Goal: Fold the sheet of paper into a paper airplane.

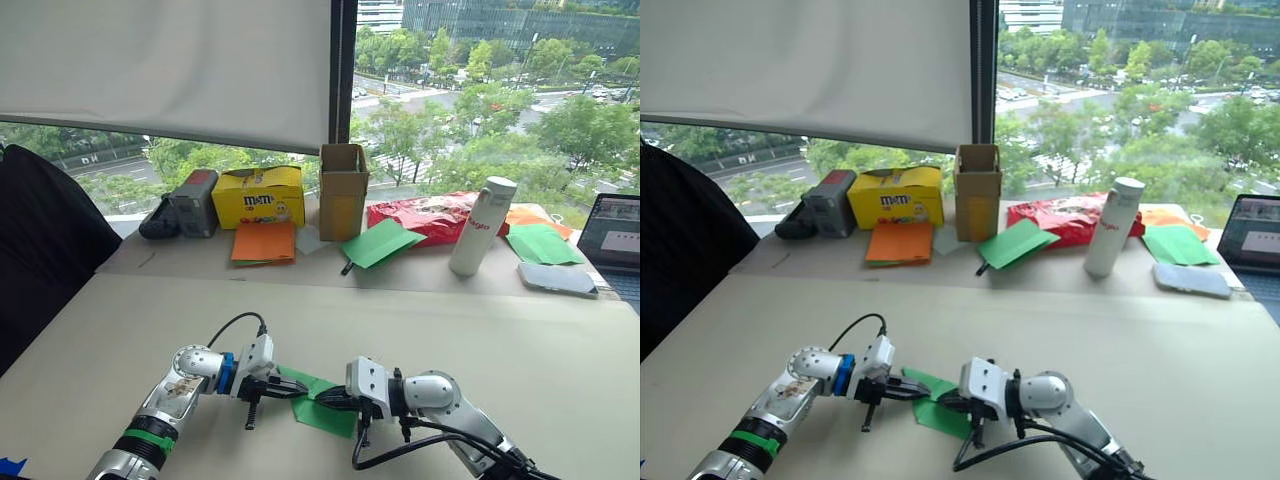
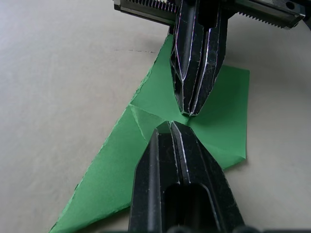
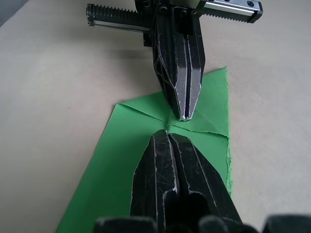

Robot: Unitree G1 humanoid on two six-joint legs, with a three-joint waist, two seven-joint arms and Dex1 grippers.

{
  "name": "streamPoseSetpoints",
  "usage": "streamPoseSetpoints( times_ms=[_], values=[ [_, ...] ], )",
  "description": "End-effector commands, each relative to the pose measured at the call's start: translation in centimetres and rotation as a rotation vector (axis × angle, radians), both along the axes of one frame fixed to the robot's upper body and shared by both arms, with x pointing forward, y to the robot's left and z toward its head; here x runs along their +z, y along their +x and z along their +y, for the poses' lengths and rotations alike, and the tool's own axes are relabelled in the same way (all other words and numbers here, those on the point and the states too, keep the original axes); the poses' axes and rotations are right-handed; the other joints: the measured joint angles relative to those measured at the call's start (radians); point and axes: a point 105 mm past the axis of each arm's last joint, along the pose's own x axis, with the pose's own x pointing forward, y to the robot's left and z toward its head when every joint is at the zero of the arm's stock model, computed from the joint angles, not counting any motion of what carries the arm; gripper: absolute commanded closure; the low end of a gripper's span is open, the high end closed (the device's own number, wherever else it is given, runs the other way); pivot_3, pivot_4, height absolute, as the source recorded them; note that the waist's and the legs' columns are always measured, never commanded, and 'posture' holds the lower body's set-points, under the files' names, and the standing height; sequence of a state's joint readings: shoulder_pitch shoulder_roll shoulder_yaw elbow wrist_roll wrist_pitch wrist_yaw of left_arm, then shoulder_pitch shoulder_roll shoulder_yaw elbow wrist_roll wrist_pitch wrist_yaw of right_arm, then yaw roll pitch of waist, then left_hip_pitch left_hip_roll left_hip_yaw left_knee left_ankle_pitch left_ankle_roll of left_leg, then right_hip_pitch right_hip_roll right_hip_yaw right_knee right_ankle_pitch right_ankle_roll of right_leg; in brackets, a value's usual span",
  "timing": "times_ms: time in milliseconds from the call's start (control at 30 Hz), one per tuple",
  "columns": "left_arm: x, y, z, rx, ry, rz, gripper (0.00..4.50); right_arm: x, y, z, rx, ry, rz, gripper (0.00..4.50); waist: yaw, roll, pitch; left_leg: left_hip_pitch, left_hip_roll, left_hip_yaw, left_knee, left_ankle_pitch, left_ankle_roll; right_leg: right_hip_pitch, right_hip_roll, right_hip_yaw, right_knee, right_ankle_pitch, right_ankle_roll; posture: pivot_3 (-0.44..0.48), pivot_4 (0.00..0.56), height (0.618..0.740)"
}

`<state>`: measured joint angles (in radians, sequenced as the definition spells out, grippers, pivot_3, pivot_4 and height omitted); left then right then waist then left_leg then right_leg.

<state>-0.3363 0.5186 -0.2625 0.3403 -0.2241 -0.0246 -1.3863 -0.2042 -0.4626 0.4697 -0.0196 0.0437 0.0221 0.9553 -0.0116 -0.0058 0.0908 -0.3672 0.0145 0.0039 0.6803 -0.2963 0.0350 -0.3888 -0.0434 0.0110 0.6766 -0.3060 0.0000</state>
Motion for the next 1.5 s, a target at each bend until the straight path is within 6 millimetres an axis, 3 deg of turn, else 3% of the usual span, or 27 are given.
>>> streamPoseSetpoints(
  times_ms=[33,500,667,800,933,1000,1500],
  values=[
    [-1.4,-0.4,0.6,-0.003,0.065,0.034,4.50,-3.2,-1.4,-2.6,-0.033,-0.129,0.088,4.47,0.002,0.000,0.000,0.000,0.000,0.000,0.000,0.000,0.000,0.000,0.000,0.000,0.000,0.000,0.000,0.000,0.150,0.656],
    [-1.6,0.1,0.5,-0.020,0.068,0.033,4.50,-4.4,-4.5,-8.2,-0.099,-0.229,0.129,4.47,0.032,-0.001,-0.006,-0.001,-0.002,0.000,0.000,-0.001,0.001,0.003,-0.002,0.000,-0.007,0.000,0.000,0.000,0.150,0.656],
    [-1.6,0.2,0.3,-0.025,0.067,0.034,4.50,-3.6,-4.6,-8.8,-0.110,-0.213,0.098,4.47,0.032,-0.003,-0.009,-0.001,-0.002,0.000,0.000,-0.002,0.001,0.004,-0.001,0.000,-0.008,0.000,0.000,0.000,0.150,0.656],
    [-1.7,0.1,0.1,-0.031,0.064,0.034,4.50,-0.6,-3.4,-8.0,-0.130,-0.101,0.032,4.47,0.033,-0.003,-0.009,-0.002,-0.002,0.000,0.001,-0.002,0.001,0.004,-0.002,0.000,-0.008,0.000,0.000,0.000,0.150,0.656],
    [-1.7,0.0,0.0,-0.035,0.059,0.034,4.50,3.6,-2.1,-6.0,-0.127,0.061,-0.011,4.47,0.030,-0.003,-0.007,-0.004,-0.002,0.000,0.002,-0.002,0.001,0.002,-0.001,0.001,-0.007,0.000,-0.001,0.000,0.150,0.656],
    [-1.6,0.0,-0.1,-0.037,0.058,0.034,4.50,4.3,-2.0,-5.1,-0.107,0.073,-0.011,4.47,0.025,-0.002,-0.006,-0.004,-0.002,0.000,0.002,-0.002,0.001,0.002,-0.001,0.001,-0.006,0.000,-0.001,0.000,0.150,0.656],
    [-1.6,0.1,-0.5,-0.045,0.066,0.030,4.50,1.2,0.3,0.6,-0.013,-0.029,0.037,4.47,0.023,-0.002,-0.006,-0.001,-0.002,0.000,0.003,-0.002,0.001,0.000,-0.001,0.000,-0.004,0.001,-0.001,0.000,0.150,0.656]
  ],
)
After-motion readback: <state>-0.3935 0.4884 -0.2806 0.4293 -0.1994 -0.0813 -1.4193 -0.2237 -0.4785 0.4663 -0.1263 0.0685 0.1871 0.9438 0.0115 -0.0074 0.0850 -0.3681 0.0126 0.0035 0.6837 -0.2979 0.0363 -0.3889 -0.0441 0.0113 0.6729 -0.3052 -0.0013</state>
